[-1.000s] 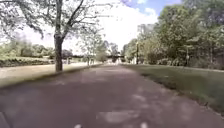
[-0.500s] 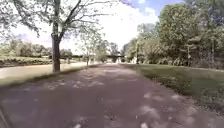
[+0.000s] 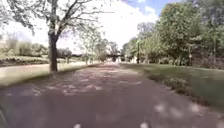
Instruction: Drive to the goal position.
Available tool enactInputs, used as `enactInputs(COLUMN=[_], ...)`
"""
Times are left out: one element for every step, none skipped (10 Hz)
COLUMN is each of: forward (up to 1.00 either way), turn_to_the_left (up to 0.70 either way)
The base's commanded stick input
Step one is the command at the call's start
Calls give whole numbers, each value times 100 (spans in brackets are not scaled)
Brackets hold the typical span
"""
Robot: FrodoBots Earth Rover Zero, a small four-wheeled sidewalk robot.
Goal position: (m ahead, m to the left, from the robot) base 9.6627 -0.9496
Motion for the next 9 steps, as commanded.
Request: enactInputs(forward=[100,100,100,100,100,100,100,100,100], turn_to_the_left=[0,0,0,0,0,0,0,0,0])
